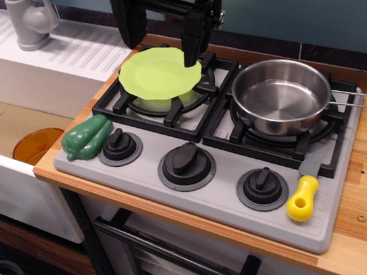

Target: End effector reaching knife

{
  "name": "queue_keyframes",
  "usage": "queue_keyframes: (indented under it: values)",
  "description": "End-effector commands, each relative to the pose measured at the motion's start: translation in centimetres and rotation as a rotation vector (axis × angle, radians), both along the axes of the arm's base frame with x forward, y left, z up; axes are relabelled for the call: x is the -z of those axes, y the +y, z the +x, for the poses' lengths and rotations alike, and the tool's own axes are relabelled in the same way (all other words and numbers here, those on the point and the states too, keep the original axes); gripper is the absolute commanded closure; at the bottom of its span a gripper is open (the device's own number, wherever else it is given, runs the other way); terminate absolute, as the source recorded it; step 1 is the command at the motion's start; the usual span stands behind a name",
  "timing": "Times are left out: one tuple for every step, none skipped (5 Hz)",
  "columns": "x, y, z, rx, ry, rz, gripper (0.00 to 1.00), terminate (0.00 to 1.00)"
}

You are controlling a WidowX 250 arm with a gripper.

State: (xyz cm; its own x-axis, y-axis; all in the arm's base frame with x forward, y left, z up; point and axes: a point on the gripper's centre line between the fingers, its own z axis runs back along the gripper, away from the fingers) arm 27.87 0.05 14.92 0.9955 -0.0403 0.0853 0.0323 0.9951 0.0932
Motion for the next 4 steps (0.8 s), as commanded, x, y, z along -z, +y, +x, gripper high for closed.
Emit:
queue_keyframes:
  values:
    - [0.0, 0.0, 0.0, 0.0, 0.0, 0.0, 0.0, 0.0]
    - [0.5, -5.0, -1.3, -0.126, 0.032, 0.007, 0.0, 0.0]
    - [0.9, -10.1, -1.7, -0.207, 0.007, 0.015, 0.0, 0.0]
    - [2.5, -13.1, -1.6, -0.224, -0.034, -0.004, 0.0, 0.0]
